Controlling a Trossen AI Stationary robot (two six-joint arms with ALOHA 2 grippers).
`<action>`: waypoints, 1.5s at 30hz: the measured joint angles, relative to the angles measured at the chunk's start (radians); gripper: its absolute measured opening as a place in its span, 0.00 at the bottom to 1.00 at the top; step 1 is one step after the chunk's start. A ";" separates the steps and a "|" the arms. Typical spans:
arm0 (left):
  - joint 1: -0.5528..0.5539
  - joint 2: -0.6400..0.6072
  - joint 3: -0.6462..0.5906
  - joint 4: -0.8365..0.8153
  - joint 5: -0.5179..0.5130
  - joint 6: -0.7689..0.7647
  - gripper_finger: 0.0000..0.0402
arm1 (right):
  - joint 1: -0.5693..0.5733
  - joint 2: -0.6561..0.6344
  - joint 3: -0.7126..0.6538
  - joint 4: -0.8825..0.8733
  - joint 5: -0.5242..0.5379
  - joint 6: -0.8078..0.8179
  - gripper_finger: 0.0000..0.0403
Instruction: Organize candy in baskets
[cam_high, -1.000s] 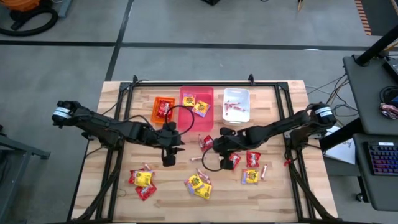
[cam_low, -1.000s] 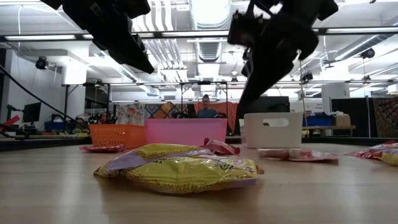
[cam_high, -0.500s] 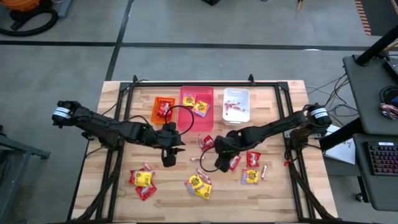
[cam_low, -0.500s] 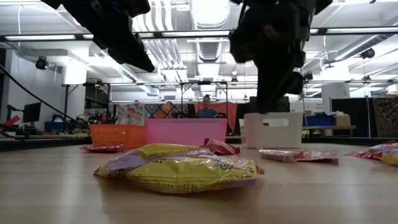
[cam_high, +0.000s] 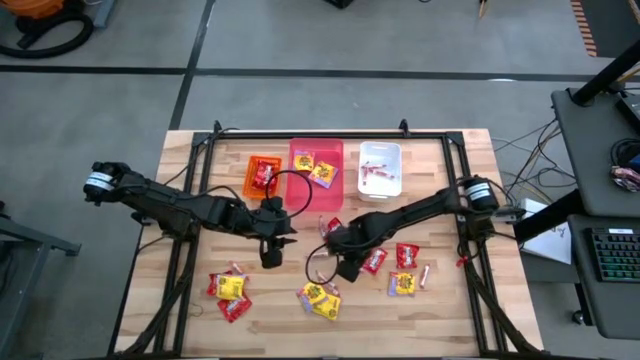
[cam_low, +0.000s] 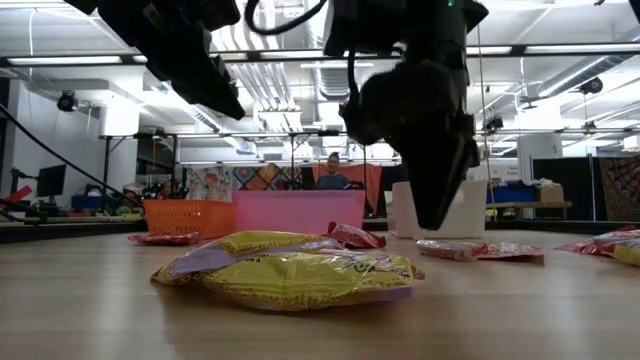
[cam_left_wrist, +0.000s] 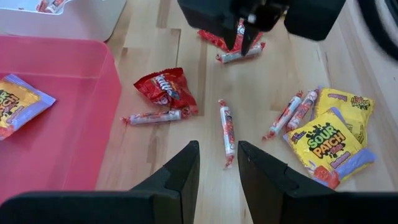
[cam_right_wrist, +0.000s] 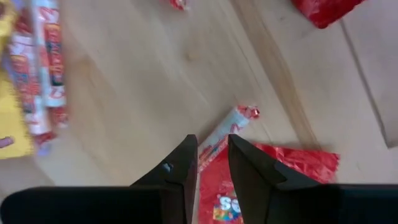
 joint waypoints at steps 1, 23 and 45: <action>0.000 0.000 0.000 -0.004 0.000 0.000 0.23 | 0.000 0.007 0.004 -0.001 0.000 0.000 0.21; 0.000 0.000 -0.040 0.021 0.000 -0.018 0.23 | -0.004 0.095 0.008 0.071 0.044 -0.093 0.11; 0.000 0.000 -0.032 0.023 0.000 -0.018 0.23 | -0.078 -0.123 0.006 0.076 0.113 -0.358 0.02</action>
